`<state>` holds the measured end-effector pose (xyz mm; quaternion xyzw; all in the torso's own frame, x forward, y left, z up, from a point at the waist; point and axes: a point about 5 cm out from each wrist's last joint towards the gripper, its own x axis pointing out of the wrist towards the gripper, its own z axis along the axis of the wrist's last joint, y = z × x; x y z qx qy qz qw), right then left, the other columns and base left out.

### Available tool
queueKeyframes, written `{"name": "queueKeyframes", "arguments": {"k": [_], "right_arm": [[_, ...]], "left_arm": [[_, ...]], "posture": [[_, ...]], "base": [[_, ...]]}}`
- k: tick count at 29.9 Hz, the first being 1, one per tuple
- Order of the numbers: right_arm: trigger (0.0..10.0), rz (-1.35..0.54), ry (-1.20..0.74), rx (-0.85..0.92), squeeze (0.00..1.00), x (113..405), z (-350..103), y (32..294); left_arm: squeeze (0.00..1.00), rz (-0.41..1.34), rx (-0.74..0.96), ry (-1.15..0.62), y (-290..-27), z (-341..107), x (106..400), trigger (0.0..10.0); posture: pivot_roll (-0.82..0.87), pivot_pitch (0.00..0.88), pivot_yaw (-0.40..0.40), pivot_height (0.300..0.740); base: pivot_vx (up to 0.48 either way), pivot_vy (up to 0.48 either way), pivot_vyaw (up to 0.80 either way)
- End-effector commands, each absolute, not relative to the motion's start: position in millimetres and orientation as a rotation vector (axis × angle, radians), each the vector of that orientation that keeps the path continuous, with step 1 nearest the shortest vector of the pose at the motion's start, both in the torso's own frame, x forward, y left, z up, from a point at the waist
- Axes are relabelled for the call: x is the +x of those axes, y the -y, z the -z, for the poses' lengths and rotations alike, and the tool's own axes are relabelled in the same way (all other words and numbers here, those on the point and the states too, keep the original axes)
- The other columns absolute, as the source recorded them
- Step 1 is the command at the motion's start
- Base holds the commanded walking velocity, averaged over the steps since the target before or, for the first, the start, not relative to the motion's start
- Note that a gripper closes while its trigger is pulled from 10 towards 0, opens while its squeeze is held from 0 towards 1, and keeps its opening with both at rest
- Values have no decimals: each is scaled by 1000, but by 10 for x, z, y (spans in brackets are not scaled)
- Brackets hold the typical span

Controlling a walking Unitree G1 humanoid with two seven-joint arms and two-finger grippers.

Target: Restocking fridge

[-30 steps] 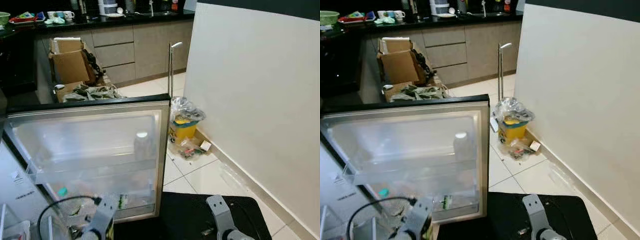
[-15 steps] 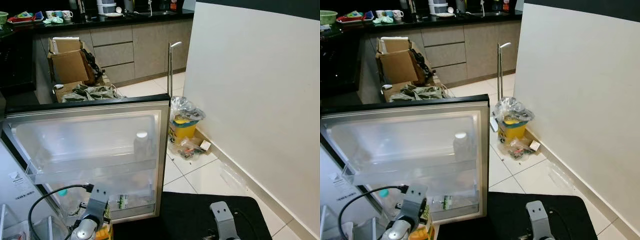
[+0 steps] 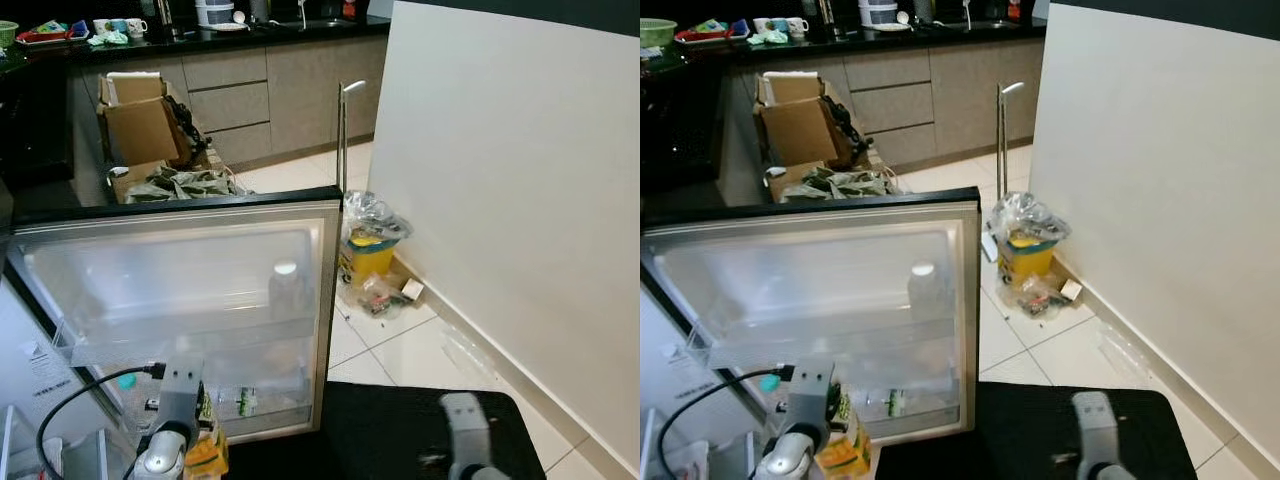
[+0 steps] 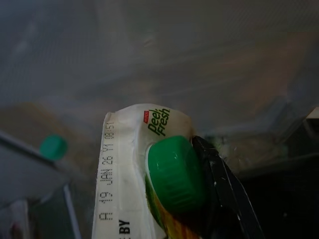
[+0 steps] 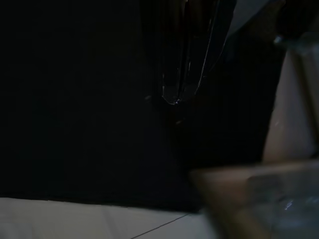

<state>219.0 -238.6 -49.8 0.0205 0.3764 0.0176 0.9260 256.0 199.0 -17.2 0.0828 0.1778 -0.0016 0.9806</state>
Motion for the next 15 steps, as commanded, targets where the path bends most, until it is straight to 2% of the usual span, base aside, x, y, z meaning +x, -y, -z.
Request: {"name": "queueKeyframes", "arguments": {"k": [1, 6, 15], "right_arm": [[10000, -60, -756, 46, 0, 2255, 457, 2368], [10000, -182, -752, -64, 0, 2354, 388, 2333], [10000, -292, -719, -113, 0, 2408, 345, 2252]], "left_arm": [[0, 18, 189, -315, -2013, 90, 2632, 10000], [0, 36, 220, -263, -2074, 14, 2662, 10000], [0, 27, 271, -260, -2197, 14, 2608, 10000]], "posture": [[-33, 27, -20, 731], [-39, 28, -33, 706], [-59, 28, -17, 676]], "base": [[0, 0, 0], [0, 0, 0], [0, 0, 0]]}}
